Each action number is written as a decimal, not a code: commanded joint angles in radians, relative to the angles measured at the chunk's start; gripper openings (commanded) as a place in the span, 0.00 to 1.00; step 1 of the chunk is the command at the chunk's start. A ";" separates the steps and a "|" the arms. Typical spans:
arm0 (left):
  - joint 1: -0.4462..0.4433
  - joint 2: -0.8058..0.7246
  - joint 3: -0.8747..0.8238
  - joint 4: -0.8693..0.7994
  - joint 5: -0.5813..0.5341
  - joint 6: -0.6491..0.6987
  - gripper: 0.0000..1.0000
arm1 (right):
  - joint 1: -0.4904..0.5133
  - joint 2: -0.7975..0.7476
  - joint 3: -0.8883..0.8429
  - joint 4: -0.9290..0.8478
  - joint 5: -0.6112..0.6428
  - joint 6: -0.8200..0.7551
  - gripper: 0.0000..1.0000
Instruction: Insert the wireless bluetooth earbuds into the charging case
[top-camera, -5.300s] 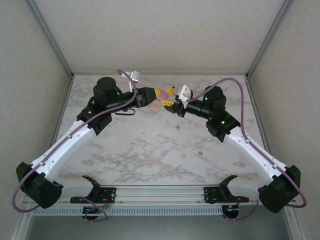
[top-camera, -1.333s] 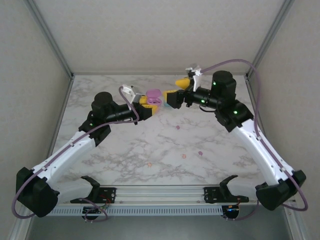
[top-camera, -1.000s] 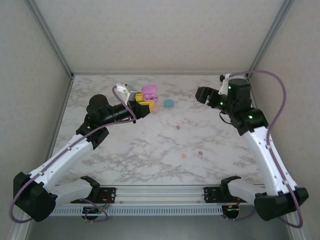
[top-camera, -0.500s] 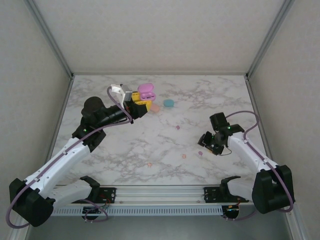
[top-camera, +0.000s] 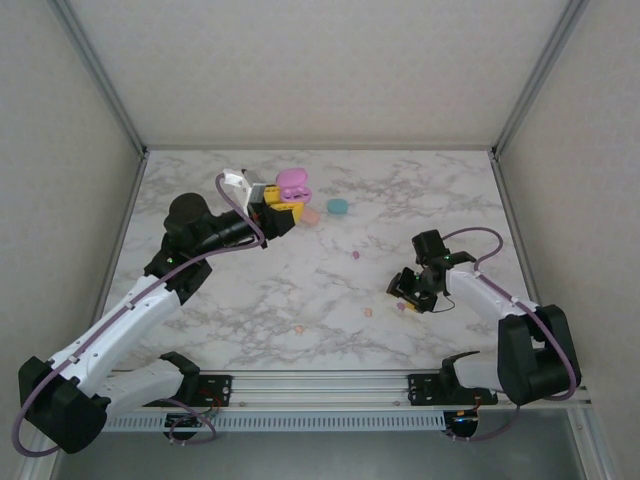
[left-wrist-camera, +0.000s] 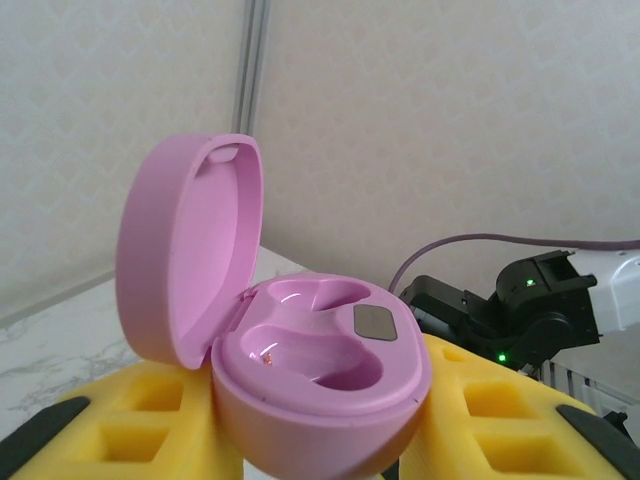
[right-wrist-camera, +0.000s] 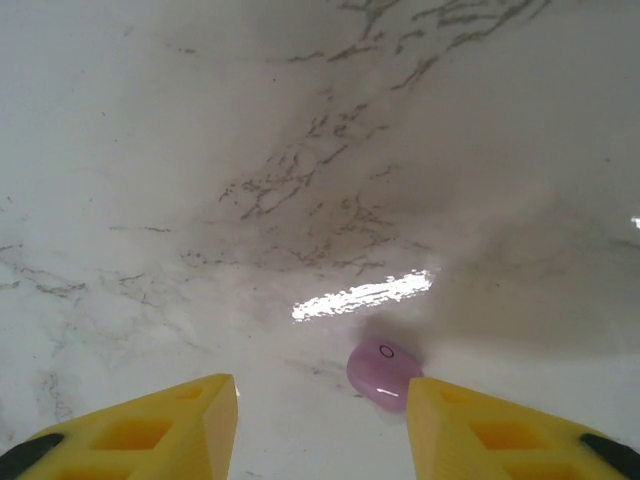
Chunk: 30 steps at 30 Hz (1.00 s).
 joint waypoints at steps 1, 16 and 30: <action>-0.003 -0.021 0.017 -0.001 -0.007 0.003 0.20 | 0.007 0.027 -0.007 -0.011 0.016 -0.032 0.49; -0.004 -0.014 0.026 -0.023 -0.004 0.013 0.20 | 0.033 0.114 -0.010 0.021 -0.051 -0.085 0.48; -0.003 -0.010 0.025 -0.029 -0.009 0.017 0.20 | 0.079 0.085 0.004 0.005 -0.059 -0.073 0.44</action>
